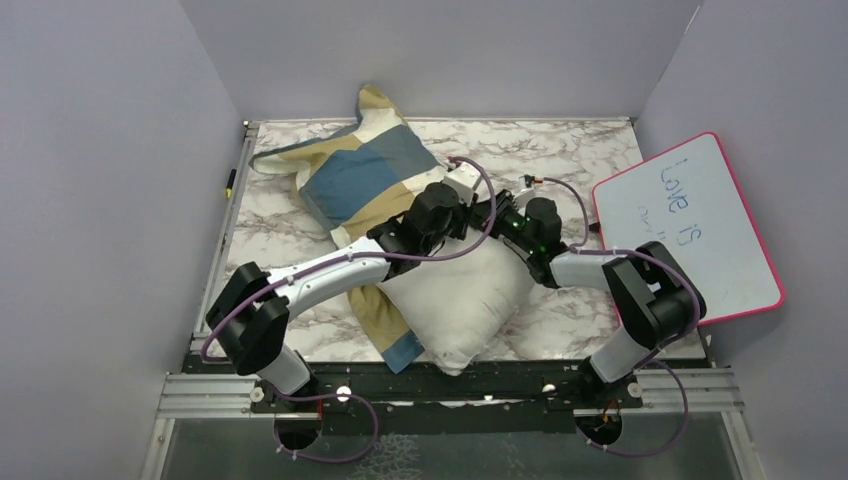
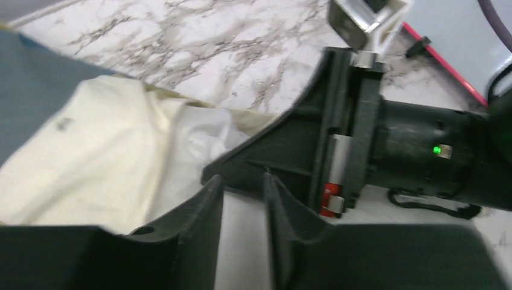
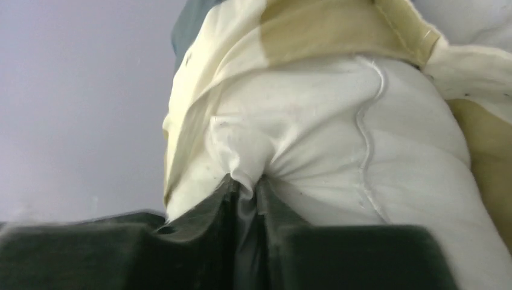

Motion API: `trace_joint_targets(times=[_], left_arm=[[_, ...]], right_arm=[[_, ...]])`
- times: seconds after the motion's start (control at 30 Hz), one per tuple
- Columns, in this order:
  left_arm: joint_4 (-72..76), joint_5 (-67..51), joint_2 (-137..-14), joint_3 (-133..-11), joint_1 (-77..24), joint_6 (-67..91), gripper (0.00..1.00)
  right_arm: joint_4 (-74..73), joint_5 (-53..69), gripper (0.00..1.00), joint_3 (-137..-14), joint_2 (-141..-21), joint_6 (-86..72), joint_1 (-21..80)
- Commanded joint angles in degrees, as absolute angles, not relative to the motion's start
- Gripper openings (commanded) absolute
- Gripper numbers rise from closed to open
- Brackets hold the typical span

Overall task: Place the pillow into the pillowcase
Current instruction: Stuff the pillow into the pillowcase.

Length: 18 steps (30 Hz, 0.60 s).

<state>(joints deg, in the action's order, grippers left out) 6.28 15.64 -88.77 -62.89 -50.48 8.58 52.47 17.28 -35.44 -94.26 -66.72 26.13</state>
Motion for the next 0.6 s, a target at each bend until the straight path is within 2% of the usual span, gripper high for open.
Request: trace_joint_targets(times=[0.0,0.1,0.23,0.43,0.57], left_arm=[[-4.9,12.3,-86.6,-70.4,-52.5,5.0,0.42],[-10.2,11.2,-83.4,-71.4,-52.7,2.9,0.56],[-16.3,9.4,-79.7,-71.5,-54.5,0.6,0.67],[-18.8,12.0,-80.5,-69.9,-60.1,-1.7,0.72],[-22.0,15.6,-86.5,-73.8,-64.7,-4.2,0.76]], right_arm=[[40.2,15.5,0.27,-38.0,-89.9,-57.7,26.7],[27.0,14.7,0.45,-40.5,-85.1,-47.7,26.3],[15.0,15.6,0.61,-44.0,-79.6,-37.3,23.6],[3.7,25.8,0.71,-49.9,-76.6,-28.3,12.7],[-6.9,30.8,0.77,-55.9,-81.2,-21.8,6.5]])
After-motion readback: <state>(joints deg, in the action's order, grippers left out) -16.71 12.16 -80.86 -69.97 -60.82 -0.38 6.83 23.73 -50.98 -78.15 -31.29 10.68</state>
